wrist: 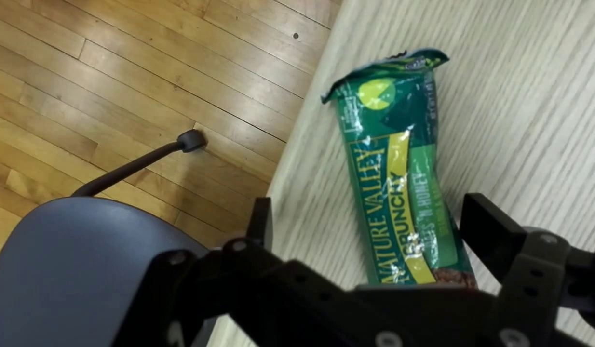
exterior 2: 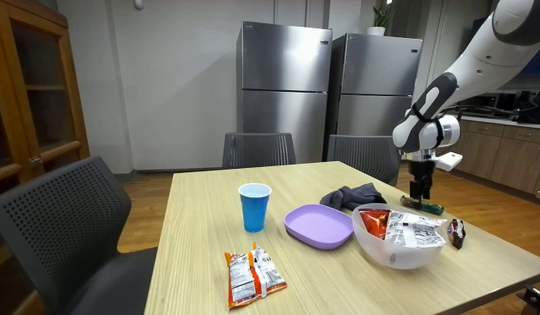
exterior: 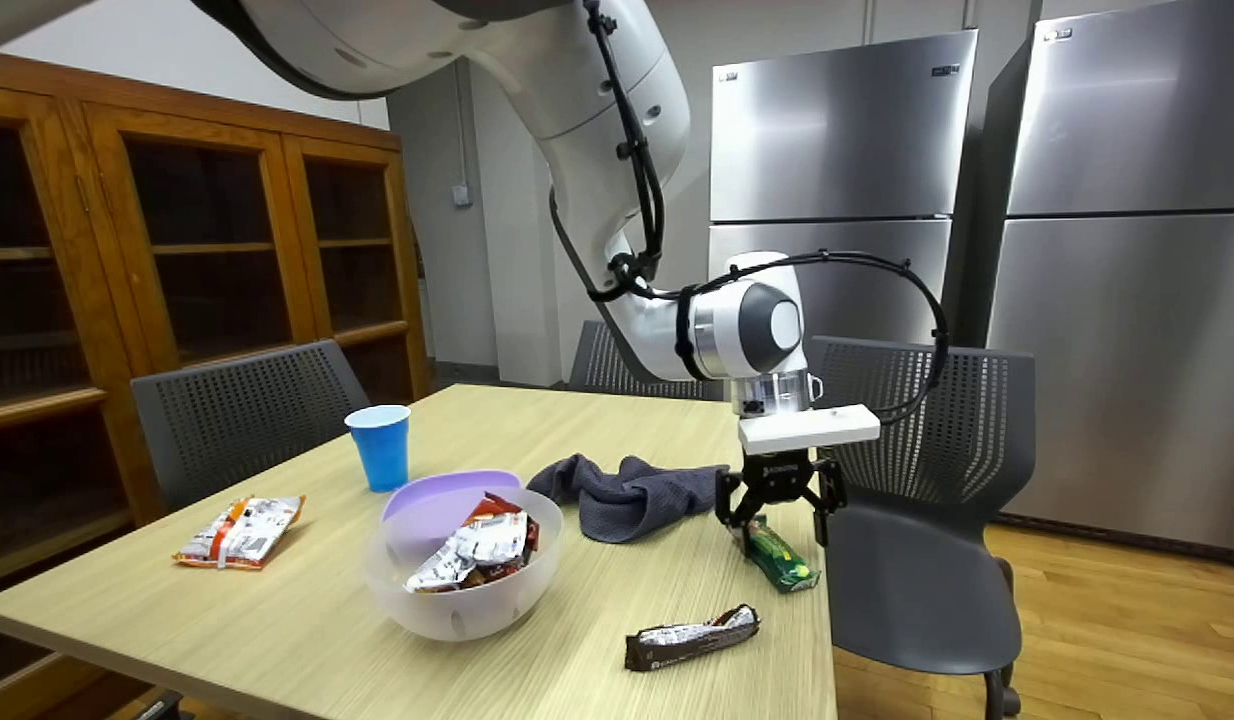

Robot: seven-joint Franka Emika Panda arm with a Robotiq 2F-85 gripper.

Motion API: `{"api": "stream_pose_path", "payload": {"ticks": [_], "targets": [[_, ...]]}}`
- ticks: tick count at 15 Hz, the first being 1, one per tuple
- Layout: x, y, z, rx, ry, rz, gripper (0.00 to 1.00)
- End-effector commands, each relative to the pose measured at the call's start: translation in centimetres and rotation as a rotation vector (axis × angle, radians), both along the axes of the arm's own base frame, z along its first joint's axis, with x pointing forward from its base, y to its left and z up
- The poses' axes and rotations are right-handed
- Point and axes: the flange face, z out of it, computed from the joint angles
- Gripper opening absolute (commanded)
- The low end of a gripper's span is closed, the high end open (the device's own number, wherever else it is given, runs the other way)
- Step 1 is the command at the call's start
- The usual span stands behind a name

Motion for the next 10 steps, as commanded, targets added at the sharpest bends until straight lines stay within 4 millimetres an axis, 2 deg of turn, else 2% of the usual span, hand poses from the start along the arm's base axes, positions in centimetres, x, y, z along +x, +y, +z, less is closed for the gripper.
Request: {"api": "stream_pose_path", "payload": {"ticks": [1,4,5,6,10], "targets": [[-1.03,0.02,1.46,0.027,-0.017,0.063,1.00],[-1.38,0.19,1.43,0.027,-0.012,0.088,1.00],[-1.45,0.28,1.40,0.028,-0.010,0.090,0.75],[-1.54,0.35,1.33,0.028,-0.009,0.092,0.74],[-1.80,0.57,0.98,0.028,-0.001,0.096,0.42]]}}
